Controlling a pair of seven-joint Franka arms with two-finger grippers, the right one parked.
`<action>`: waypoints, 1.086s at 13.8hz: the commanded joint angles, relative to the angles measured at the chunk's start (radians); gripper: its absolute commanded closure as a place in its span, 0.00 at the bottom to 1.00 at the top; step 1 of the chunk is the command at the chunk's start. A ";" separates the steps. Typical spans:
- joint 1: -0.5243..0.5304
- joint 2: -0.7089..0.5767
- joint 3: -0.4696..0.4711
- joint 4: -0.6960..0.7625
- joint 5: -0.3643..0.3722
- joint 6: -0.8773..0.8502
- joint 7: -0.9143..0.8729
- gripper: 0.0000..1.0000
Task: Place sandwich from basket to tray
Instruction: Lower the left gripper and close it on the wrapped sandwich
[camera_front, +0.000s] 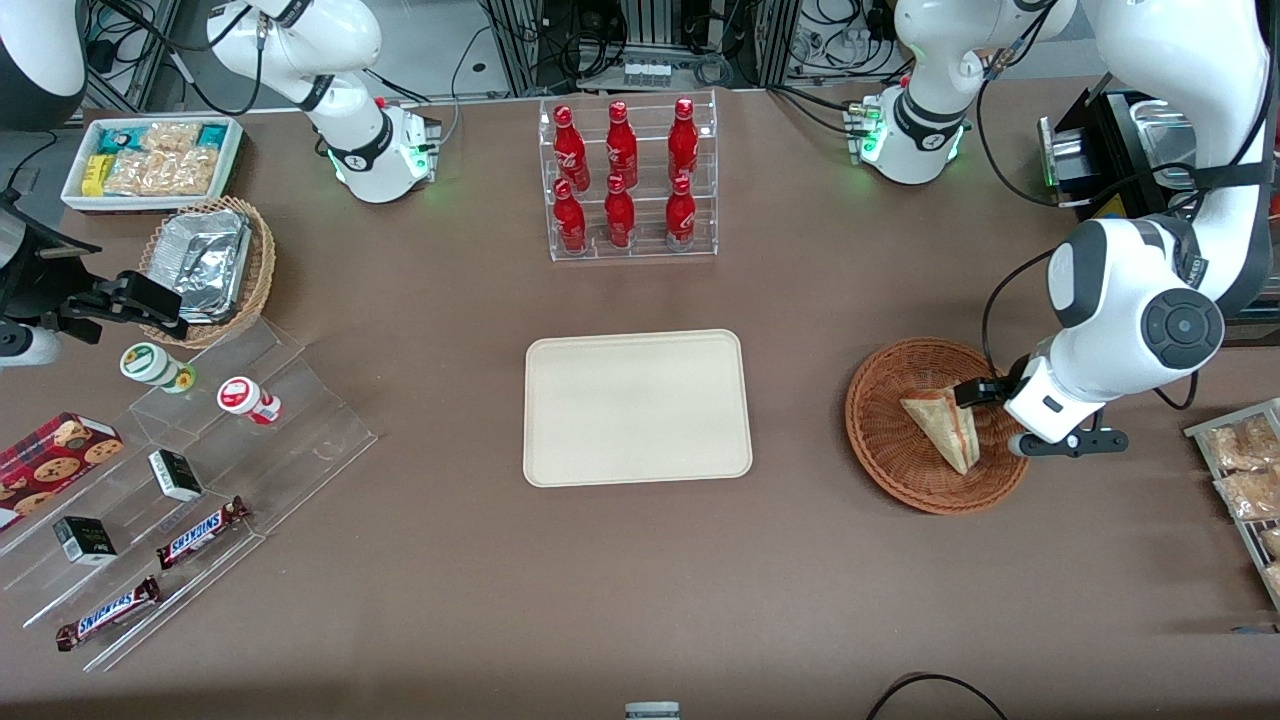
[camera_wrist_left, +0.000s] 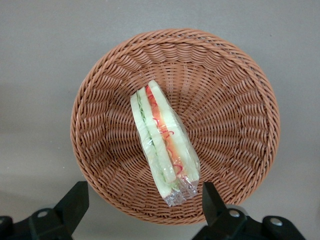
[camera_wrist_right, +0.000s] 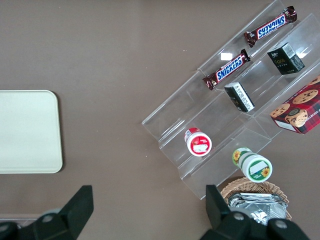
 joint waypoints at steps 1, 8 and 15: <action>-0.009 -0.075 -0.004 -0.107 0.016 0.088 -0.145 0.00; -0.027 -0.109 -0.004 -0.233 0.016 0.271 -0.476 0.00; -0.050 -0.052 -0.006 -0.233 0.016 0.295 -0.569 0.00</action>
